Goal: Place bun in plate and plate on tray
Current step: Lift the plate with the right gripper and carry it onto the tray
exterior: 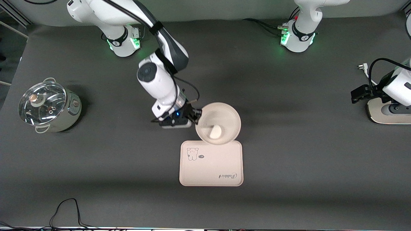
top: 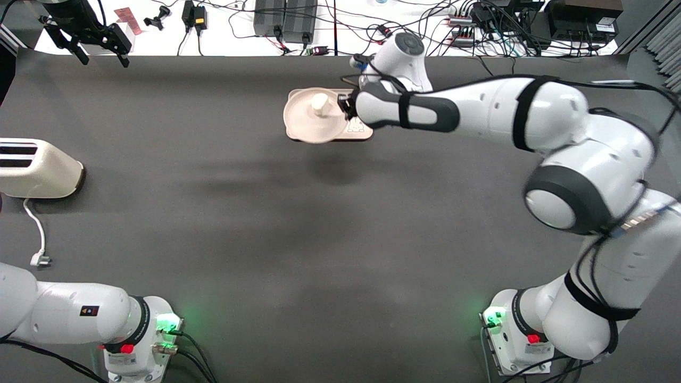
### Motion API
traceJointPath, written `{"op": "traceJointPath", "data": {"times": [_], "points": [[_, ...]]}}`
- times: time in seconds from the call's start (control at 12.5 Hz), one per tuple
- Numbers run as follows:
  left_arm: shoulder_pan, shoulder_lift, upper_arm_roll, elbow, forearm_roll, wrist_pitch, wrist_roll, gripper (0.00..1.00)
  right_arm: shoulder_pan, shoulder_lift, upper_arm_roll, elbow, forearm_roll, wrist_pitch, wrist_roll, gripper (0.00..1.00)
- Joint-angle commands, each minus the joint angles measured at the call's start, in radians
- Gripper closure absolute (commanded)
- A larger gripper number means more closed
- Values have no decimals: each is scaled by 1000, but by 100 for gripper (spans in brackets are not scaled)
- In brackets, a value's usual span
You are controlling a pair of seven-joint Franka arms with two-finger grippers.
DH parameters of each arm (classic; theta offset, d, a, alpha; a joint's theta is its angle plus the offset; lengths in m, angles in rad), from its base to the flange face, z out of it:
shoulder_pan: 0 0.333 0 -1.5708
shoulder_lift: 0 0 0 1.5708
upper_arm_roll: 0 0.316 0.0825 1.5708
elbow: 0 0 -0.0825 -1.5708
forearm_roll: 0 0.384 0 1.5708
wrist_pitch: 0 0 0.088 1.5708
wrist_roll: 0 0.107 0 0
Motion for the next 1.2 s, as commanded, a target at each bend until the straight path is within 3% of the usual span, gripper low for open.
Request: {"op": "traceJointPath", "data": {"times": [0.0, 0.24, 0.72, 0.96, 1.04, 1.12], "points": [[-9, -5, 8, 11, 0, -14, 18, 0, -48, 183, 4, 304, 12, -108, -46, 98], [-9, -5, 8, 11, 0, -12, 18, 0, -99, 294, 4, 455, 16, -159, -71, 98], [-14, -5, 6, 11, -1, -9, 16, 0, -104, 450, 9, 468, 29, -38, -83, 98], [-20, -5, 5, 12, -1, -5, 15, 0, -104, 467, 9, 465, 29, -28, -85, 98], [-22, -5, 3, 12, 0, -5, 15, 0, -105, 469, 9, 465, 29, -27, -89, 92], [-22, -5, 3, 12, -1, -5, 15, 0, -105, 469, 9, 463, 32, -28, -88, 57]]}}
